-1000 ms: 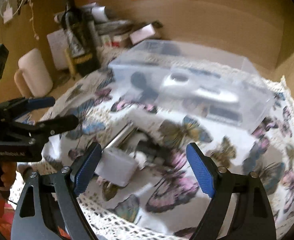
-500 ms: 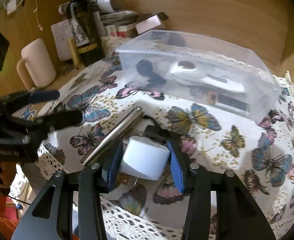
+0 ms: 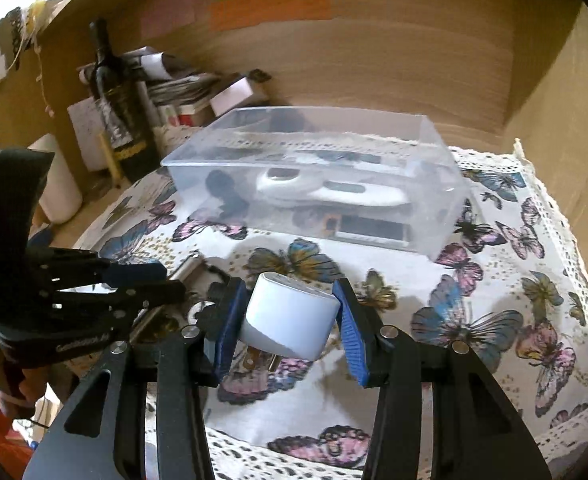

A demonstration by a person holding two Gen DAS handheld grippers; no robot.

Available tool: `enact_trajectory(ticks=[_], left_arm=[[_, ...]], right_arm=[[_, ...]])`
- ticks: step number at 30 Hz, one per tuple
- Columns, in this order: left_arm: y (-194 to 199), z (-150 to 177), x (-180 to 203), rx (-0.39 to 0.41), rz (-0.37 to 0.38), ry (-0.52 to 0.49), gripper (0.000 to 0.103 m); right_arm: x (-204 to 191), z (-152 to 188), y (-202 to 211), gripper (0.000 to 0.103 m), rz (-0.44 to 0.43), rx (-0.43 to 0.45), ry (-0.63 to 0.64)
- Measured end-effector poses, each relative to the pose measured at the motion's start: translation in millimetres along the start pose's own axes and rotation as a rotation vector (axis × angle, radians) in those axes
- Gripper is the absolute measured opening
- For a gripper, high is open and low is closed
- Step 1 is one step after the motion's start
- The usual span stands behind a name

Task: Organize rigid objects
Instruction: 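Grasp the white tape roll with the right gripper while the left gripper grasps the metal cylinder, then place the tape roll into the clear box with the right gripper while the left gripper drops the cylinder in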

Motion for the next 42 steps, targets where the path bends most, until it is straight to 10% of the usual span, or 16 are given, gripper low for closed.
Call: enact_trajectory(ticks=[42], left_arm=[[94.7, -79.5, -17.2, 0.337, 0.032, 0.048, 0.015]], right_arm=[[33.6, -67.2, 30.8, 0.042, 0.072, 0.178, 0.051]])
Point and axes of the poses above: each gripper's, at about its wrist camera, not at the fingertips, and y roughly against the way its jaws point, x to its right, z to its underside, the point moved 3 cm from there along -y, roughly the way its jaws point, and after that the axes turned 14 degrees about -z, right-handed, at the moved point
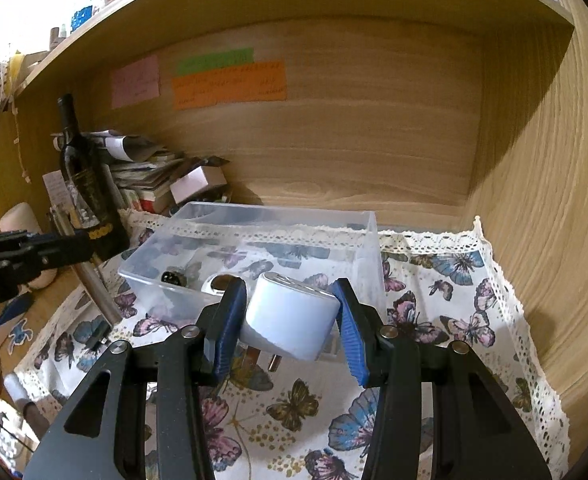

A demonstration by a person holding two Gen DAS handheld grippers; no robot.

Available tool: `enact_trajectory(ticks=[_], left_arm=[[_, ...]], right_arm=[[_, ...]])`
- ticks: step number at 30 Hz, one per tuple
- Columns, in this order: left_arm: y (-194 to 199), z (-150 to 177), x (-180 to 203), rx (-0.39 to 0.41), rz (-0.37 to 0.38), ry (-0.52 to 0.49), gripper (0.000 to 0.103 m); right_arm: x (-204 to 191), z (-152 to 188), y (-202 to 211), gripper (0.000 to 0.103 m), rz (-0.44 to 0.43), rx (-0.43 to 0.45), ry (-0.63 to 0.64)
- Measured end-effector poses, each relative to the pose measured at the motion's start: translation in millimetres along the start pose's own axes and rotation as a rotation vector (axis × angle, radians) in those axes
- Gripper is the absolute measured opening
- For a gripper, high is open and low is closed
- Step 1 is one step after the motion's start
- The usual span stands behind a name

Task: Organize rigid objects
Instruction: 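Place the tape roll into the clear box with the right gripper while the left gripper drops the cylinder in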

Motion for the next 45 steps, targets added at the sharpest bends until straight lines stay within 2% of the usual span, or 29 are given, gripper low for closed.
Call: enact_trajectory(ticks=[11, 16, 25, 32, 36, 41, 43, 45], left_arm=[[-7.7, -35.2, -4.6, 0.042, 0.036, 0.028, 0.015], [-21.5, -46.1, -4.3, 0.057, 0.012, 0.025, 0.015], [-87.0, -36.5, -6.9, -0.056, -0.052, 0.011, 0.015], [-116.7, -23.6, 5.5, -0.133, -0.039, -0.036, 0.015], [-121.4, -22.0, 6.2, -0.164, -0.015, -0.027, 0.016], [-113.1, -25.6, 1.0, -0.145, -0.015, -0.017, 0.017], [-106.7, -27.3, -1.2, -0.134, -0.019, -0.011, 0.02], [-98.1, -29.7, -5.1, -0.115, -0.025, -0.002, 0.027]], right_arm=[[11.4, -28.0, -4.7, 0.042, 0.032, 0.031, 0.037], [17.5, -37.6, -16.6, 0.042, 0.039, 0.023, 0.047], [29.3, -30.6, -56.1, 0.042, 0.031, -0.067, 0.033], [37.9, -16.0, -83.7, 0.042, 0.01, -0.152, 0.003], [38.7, -11.4, -89.2, 0.042, 0.004, -0.179, 0.001], [36.5, -8.1, -96.5, 0.042, -0.005, -0.207, 0.006], [35.0, -6.3, -99.3, 0.042, -0.011, -0.22, 0.007], [34.0, -5.8, -101.1, 0.042, -0.012, -0.226, 0.01]])
Point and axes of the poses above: each gripper's, at about its wrist camera, not at the fingertips, and y roughly against the way its jaws point, x to its right, z to its underside, the point moved 3 cm from there along -y, roughly the way its jaws point, and after that the axes turned 14 degrees about -z, right-handed, at the moved point
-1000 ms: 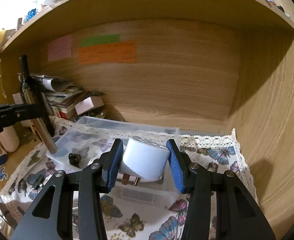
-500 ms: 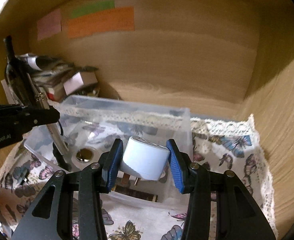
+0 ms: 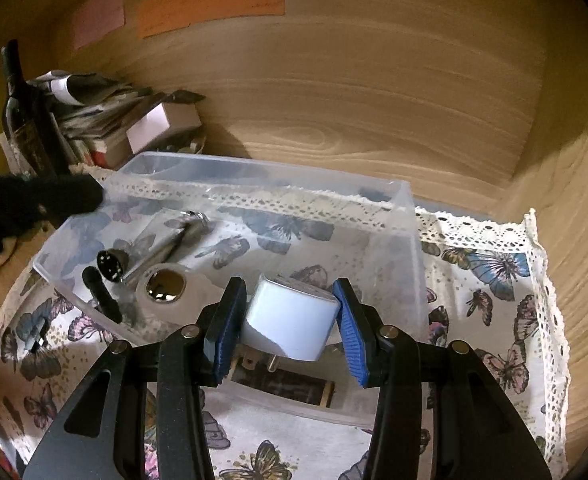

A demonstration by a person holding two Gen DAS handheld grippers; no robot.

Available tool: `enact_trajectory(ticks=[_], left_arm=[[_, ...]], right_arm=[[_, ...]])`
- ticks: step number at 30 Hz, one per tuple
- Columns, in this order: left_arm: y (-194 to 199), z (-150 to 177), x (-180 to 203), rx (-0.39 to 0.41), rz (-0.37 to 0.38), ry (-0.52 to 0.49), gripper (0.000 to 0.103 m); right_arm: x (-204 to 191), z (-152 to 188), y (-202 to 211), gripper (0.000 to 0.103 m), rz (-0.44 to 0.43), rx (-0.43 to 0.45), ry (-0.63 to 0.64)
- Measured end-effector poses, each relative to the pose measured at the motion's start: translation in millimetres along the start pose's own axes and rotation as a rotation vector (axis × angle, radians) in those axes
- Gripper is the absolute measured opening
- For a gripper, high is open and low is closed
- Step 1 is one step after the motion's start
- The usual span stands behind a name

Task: Organize rigid objects
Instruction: 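Place the tape roll into the clear box with the right gripper while the left gripper drops the cylinder in, then grasp the keys with the right gripper while the left gripper grasps a small black item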

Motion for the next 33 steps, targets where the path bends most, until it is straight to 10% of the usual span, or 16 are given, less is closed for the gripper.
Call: enact_trajectory(ticks=[17, 33], left_arm=[[72.1, 26.0, -28.6, 0.136, -0.099, -0.004, 0.073], [49.4, 107.1, -64.5, -0.065, -0.155, 0.017, 0.078]], right_arm=[[-37.1, -1.6, 57.8, 0.064, 0.003, 0.118, 0.085], [-95.6, 53.8, 50.3, 0.08, -0.1, 0.026, 0.103]])
Point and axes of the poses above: each gripper's, at about its wrist camera, not at the fingertips, and y roughly against the way its jaws point, x to its right, z to its underside, the point moved 3 cm from there along -y, roughly the way its jaws point, and after that the axes turned 14 degrees about -z, right-handed, at the moved point
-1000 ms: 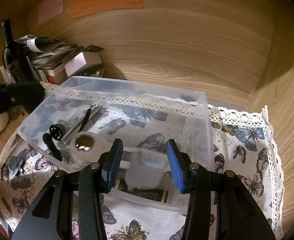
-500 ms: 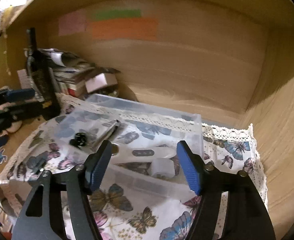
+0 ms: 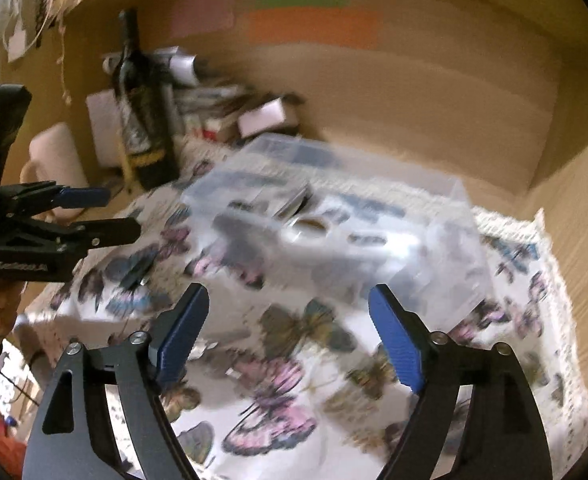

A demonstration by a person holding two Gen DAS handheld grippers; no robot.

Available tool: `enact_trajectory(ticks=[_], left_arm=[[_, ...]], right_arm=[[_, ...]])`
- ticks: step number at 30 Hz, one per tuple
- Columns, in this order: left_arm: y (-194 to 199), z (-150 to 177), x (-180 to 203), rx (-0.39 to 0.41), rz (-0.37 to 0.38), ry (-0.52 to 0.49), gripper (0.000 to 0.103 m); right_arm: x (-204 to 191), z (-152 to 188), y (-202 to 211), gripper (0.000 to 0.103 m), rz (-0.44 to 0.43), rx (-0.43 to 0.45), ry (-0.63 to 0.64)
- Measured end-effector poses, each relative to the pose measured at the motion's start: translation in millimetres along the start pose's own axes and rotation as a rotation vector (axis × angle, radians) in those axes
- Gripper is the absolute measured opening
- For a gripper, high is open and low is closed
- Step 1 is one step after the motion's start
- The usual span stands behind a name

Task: Organize rigid objects
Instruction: 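Grasp the keys with the right gripper while the left gripper grasps a small black item, then drop the keys into the clear box with the right gripper while the left gripper releases its item there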

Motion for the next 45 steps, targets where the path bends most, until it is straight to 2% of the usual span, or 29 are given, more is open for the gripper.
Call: enact_trajectory(ticks=[5, 12, 13, 15, 17, 19, 20, 22, 28, 34, 45], left_arm=[[-15.9, 23.1, -6.1, -0.078, -0.005, -0.004, 0.078], [-35.6, 35.7, -5.7, -0.148, -0.006, -0.019, 0.065], [-37.3, 35.9, -5.2, -0.151, -0.002, -0.019, 0.064], [-39.1, 35.1, -2.0, -0.159, 0.018, -0.026, 0.055], [-41.4, 34.8, 3.1, -0.167, 0.027, -0.043, 0.052], [-42.9, 34.5, 8.2, -0.162, 0.018, -0.06, 0.05], [-43.4, 34.7, 10.6, -0.157, 0.016, -0.067, 0.05], [-42.5, 34.9, 12.9, -0.153, 0.019, -0.074, 0.045], [-34.6, 40.1, 22.9, -0.131, 0.039, -0.103, 0.025], [-29.2, 37.2, 25.6, -0.108, 0.033, -0.105, 0.025], [0.6, 14.8, 26.3, -0.008, 0.048, -0.051, 0.025]], right_arm=[[-7.9, 18.2, -22.5, 0.08, -0.029, -0.096, -0.001], [-11.7, 33.7, -48.1, 0.078, -0.06, -0.217, 0.025], [-11.3, 36.3, -51.7, 0.074, -0.074, -0.234, 0.02], [-10.7, 39.7, -56.7, 0.065, -0.085, -0.257, 0.017], [-11.4, 40.3, -55.7, 0.06, -0.091, -0.245, 0.022], [-12.1, 39.3, -54.2, 0.039, -0.104, -0.234, 0.032], [-12.0, 38.7, -54.2, 0.036, -0.102, -0.232, 0.033], [-12.5, 38.6, -54.1, 0.023, -0.112, -0.226, 0.031], [-9.3, 37.2, -50.4, 0.023, -0.106, -0.198, 0.026], [-7.6, 31.9, -35.3, 0.023, -0.09, -0.147, 0.02], [2.6, 15.5, -4.1, 0.023, -0.041, -0.042, -0.001]])
Point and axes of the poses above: each gripper's, at about its wrist camera, not at the fingertips, and y roughly against the way its jaws point, x to its right, z to its underside, the point moved 3 cm from there along -y, roughly the way its jaws point, and after that the axes turned 14 degrees about -z, right-handed, at the moved point
